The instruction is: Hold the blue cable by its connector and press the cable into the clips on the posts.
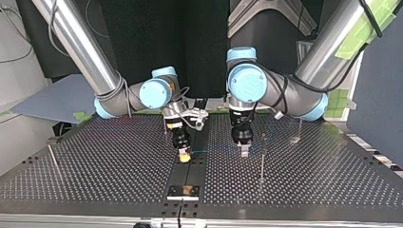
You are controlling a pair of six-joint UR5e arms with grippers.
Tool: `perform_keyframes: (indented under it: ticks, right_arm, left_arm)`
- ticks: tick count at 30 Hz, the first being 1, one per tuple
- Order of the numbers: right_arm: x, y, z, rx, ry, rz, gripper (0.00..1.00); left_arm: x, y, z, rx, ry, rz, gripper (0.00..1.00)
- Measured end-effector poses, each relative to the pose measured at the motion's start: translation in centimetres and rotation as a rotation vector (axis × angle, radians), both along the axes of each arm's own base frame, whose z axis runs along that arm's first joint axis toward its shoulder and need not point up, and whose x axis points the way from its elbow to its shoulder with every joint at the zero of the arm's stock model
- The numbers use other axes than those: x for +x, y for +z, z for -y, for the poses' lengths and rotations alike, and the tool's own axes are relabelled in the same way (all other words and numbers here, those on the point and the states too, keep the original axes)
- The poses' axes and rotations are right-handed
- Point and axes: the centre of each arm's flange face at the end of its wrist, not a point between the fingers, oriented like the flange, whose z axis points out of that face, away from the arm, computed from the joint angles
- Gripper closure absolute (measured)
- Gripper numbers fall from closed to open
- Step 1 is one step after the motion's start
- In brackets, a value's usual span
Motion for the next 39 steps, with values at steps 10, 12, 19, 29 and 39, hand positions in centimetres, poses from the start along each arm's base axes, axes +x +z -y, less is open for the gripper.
perform_keyframes:
  ticks: [10, 12, 19, 29, 39]
  right_arm:
    - [0.1, 0.0, -0.1, 0.0, 0.002, 0.0, 1.0]
    - [0.1, 0.0, -0.1, 0.0, 0.001, 0.0, 1.0]
    - [0.0, 0.0, 0.1, -0.002, -0.002, 0.0, 1.0]
    - [0.0, 0.0, 0.1, -0.001, -0.002, 0.001, 1.0]
    - [0.0, 0.0, 0.1, -0.001, -0.001, 0.0, 1.0]
  left_arm:
    - [0.9, -2.5, 0.0, 0.018, 0.019, -0.043, 0.0]
    - [1.2, -2.8, 0.1, 0.016, 0.021, -0.038, 0.0]
    - [1.5, -3.1, -0.1, 0.015, 0.052, -0.027, 0.0]
    - [1.6, -3.1, -0.5, 0.02, 0.064, -0.03, 0.0]
    - [2.2, -0.6, 0.5, 0.0, 0.057, 0.017, 0.0]
